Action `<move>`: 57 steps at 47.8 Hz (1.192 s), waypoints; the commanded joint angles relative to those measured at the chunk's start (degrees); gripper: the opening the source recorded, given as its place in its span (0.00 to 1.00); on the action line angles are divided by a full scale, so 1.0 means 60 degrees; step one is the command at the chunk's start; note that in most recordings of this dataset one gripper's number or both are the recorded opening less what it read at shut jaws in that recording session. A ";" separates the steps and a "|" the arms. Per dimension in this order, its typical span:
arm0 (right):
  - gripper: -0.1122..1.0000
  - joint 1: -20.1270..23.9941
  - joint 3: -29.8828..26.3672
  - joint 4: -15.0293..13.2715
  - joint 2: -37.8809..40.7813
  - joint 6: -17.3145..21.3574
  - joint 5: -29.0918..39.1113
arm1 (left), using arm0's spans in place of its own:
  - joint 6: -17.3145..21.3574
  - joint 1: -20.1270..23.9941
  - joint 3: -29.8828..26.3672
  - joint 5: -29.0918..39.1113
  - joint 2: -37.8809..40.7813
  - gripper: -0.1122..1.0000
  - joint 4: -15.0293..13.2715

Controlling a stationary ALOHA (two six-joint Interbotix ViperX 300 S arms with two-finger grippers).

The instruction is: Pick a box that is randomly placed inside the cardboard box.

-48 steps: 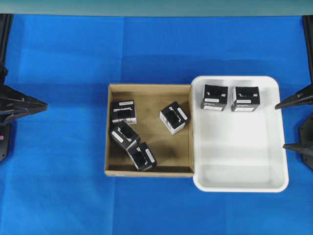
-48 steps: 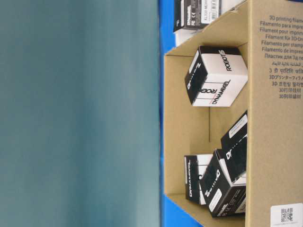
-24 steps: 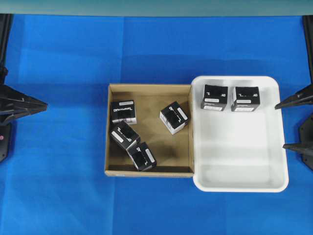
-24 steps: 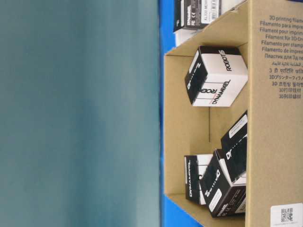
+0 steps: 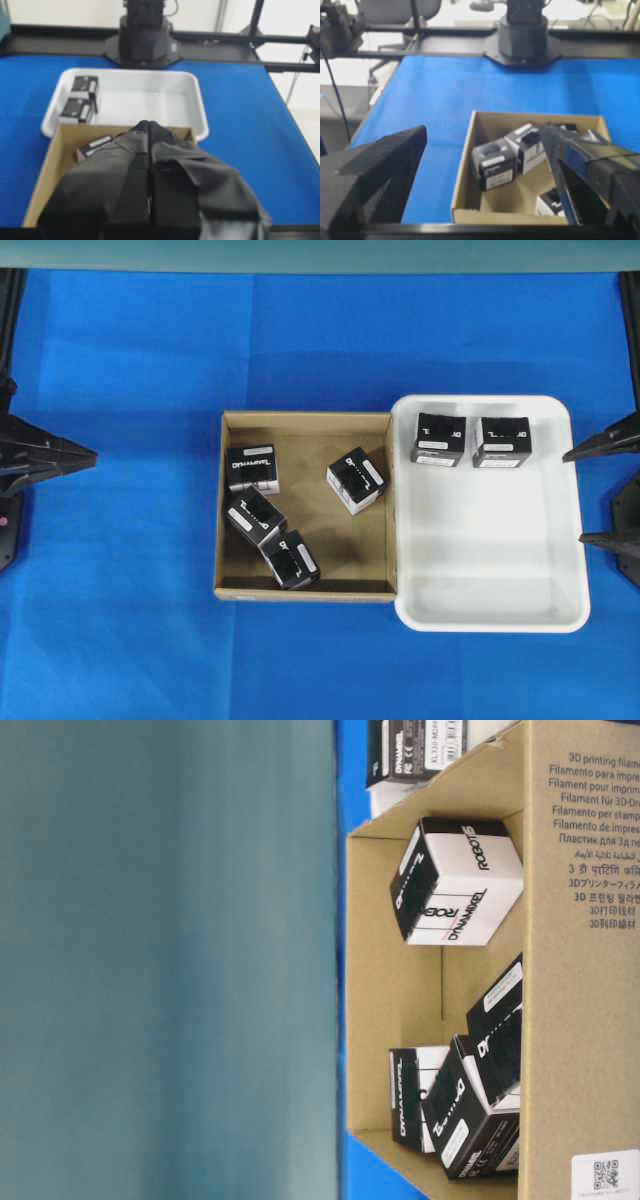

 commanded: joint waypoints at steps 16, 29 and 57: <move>0.99 -0.0015 -0.0044 -0.0015 0.0029 0.0073 -0.0132 | 0.0000 -0.0044 0.0220 0.0015 0.0088 0.04 0.0029; 0.99 -0.0015 -0.0044 0.0000 0.0015 0.0132 -0.0103 | 0.0073 -0.0044 0.0220 0.0205 0.0059 0.04 0.0029; 0.99 -0.0015 -0.0073 -0.0015 -0.0029 0.0073 -0.0425 | 0.0000 -0.0103 0.0205 -0.1055 0.0059 0.04 0.0029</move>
